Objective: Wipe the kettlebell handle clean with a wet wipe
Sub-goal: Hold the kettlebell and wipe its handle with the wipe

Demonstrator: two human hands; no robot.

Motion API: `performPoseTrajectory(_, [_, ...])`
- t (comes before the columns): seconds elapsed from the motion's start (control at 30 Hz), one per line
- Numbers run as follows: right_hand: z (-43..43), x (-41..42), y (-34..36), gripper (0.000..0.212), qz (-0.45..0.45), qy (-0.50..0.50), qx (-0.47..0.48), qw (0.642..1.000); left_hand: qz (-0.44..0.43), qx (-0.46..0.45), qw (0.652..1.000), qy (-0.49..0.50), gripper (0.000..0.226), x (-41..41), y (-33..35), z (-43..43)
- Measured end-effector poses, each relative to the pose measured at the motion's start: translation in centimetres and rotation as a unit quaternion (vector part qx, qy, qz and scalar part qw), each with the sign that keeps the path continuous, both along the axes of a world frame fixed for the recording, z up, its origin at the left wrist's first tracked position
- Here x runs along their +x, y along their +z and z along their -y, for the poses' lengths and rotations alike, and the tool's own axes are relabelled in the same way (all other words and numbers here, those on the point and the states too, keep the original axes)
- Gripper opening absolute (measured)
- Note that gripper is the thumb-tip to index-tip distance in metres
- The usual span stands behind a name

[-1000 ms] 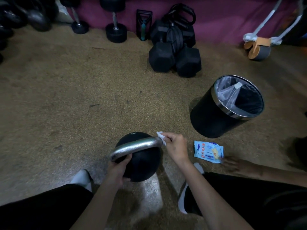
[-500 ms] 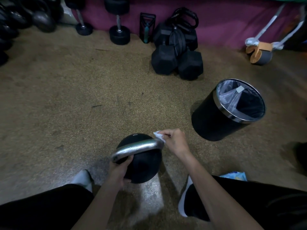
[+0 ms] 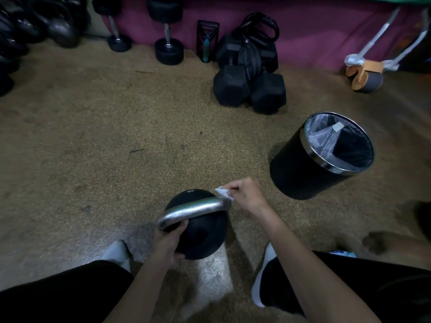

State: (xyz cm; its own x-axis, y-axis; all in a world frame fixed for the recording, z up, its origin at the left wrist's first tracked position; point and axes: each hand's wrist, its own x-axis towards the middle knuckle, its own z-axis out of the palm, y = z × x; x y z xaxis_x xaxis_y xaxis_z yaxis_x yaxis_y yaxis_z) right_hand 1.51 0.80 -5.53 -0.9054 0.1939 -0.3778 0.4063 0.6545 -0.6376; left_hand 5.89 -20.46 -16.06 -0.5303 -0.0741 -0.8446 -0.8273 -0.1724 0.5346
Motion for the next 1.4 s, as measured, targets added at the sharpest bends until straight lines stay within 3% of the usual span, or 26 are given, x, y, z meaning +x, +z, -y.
performPoseTrajectory(0.3, [-0.4,-0.2,-0.7,0.024,0.039,0.008,0.019,0.999,-0.004,-0.011,1.000,-0.009,0.076,0.0,0.0,0.0])
performPoseTrajectory(0.57, [0.1,-1.2,-0.1,0.019,0.065,0.009,-0.019,0.998,-0.001,0.018,1.000,0.008,0.065,0.0,0.3,-0.1])
performPoseTrajectory(0.7, [-0.2,-0.9,-0.2,0.018,0.087,-0.005,-0.014,0.996,0.002,0.003,1.000,0.011,0.073,0.0,-0.3,0.2])
performPoseTrajectory(1.1, [-0.9,0.3,0.0,0.025,0.023,0.004,-0.018,1.000,0.003,0.006,1.000,0.000,0.071,0.1,0.1,-0.1])
performPoseTrajectory(1.4, [-0.2,-0.6,-0.6,0.021,0.063,0.029,0.021,0.997,-0.004,0.018,1.000,0.008,0.067,0.1,0.4,-0.1])
